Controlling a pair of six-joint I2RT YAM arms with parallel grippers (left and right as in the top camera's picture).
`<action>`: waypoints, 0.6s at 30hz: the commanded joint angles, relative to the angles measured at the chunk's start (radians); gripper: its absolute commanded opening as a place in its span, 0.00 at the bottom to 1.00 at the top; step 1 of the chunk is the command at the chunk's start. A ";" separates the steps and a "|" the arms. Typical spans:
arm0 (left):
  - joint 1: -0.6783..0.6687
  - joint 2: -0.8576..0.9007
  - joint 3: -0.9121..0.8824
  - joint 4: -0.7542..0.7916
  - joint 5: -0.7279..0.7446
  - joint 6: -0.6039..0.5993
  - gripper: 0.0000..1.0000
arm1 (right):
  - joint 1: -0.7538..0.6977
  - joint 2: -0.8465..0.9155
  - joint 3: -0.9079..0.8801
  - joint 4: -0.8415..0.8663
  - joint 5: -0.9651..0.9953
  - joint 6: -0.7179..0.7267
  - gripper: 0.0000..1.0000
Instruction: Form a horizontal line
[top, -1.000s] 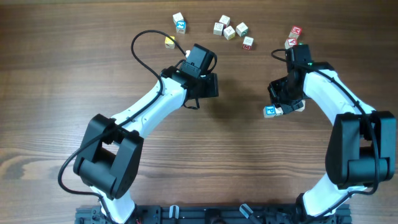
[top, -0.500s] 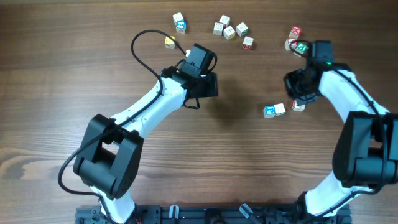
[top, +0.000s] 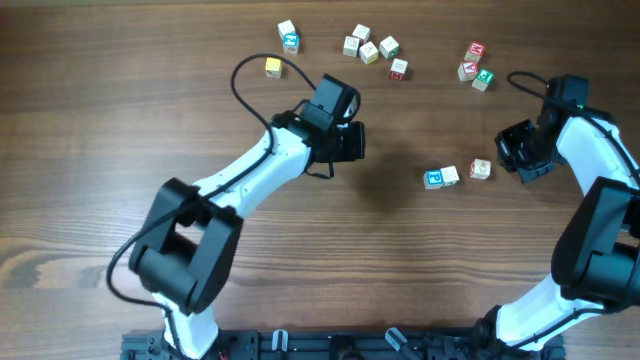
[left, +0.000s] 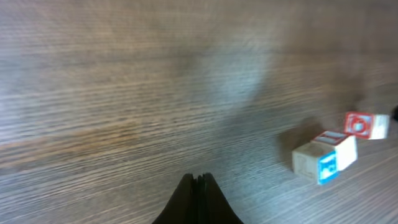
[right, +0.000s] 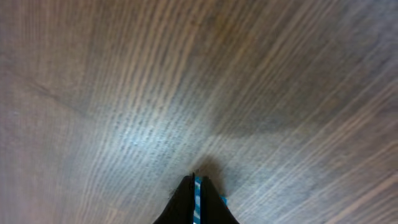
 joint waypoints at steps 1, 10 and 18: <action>0.000 0.095 0.002 0.005 0.019 0.002 0.04 | 0.003 0.020 0.006 -0.005 0.058 -0.020 0.07; 0.000 0.124 0.002 0.028 0.080 0.001 0.04 | 0.008 0.021 -0.018 -0.014 0.048 -0.039 0.07; 0.002 0.124 0.002 0.026 0.086 0.002 0.08 | 0.065 0.021 -0.018 -0.018 -0.019 -0.180 0.06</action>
